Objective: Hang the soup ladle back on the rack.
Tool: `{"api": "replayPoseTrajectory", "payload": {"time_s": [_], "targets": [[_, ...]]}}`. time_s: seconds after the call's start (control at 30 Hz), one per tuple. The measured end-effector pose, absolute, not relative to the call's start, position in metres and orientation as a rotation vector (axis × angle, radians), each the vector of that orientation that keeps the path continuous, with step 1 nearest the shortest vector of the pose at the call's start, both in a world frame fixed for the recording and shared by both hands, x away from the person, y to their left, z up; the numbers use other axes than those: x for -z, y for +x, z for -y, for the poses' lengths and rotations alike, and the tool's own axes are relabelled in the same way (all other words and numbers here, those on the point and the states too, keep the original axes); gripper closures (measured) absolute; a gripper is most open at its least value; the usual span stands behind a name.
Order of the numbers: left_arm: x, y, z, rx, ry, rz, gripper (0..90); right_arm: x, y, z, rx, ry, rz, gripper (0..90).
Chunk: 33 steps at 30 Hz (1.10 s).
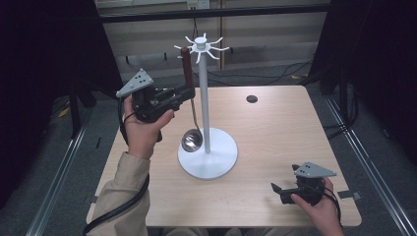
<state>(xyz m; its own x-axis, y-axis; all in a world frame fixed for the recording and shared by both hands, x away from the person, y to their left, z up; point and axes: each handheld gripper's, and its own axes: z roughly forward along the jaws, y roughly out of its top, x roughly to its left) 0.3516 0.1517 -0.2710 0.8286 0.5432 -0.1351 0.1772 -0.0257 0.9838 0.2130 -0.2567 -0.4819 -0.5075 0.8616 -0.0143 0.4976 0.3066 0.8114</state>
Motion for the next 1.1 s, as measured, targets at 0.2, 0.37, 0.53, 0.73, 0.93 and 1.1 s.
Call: {"api": "replayPoseTrajectory", "payload": {"time_s": [0.2, 0.37, 0.53, 0.73, 0.93, 1.1], "targets": [[0.271, 0.352, -0.154, -0.315, 1.581, -0.589, 68.7, 0.482, 0.213, 0.256, -1.078, 1.202, -2.129, 1.9], [0.271, 0.351, -0.156, -0.32, 1.572, -0.594, 64.6, 0.482, 0.213, 0.257, -1.08, 1.201, -2.128, 1.9], [0.272, 0.351, -0.159, -0.345, 1.567, -0.597, 55.5, 0.481, 0.213, 0.256, -1.079, 1.197, -2.13, 1.9], [0.276, 0.349, -0.161, -0.386, 1.579, -0.604, 43.4, 0.481, 0.213, 0.257, -1.076, 1.201, -2.128, 1.9], [0.279, 0.348, -0.164, -0.409, 1.613, -0.626, 29.6, 0.481, 0.213, 0.255, -1.075, 1.198, -2.13, 1.9], [0.283, 0.346, -0.166, -0.417, 1.592, -0.639, 22.2, 0.481, 0.213, 0.256, -1.078, 1.198, -2.131, 1.9]]}}
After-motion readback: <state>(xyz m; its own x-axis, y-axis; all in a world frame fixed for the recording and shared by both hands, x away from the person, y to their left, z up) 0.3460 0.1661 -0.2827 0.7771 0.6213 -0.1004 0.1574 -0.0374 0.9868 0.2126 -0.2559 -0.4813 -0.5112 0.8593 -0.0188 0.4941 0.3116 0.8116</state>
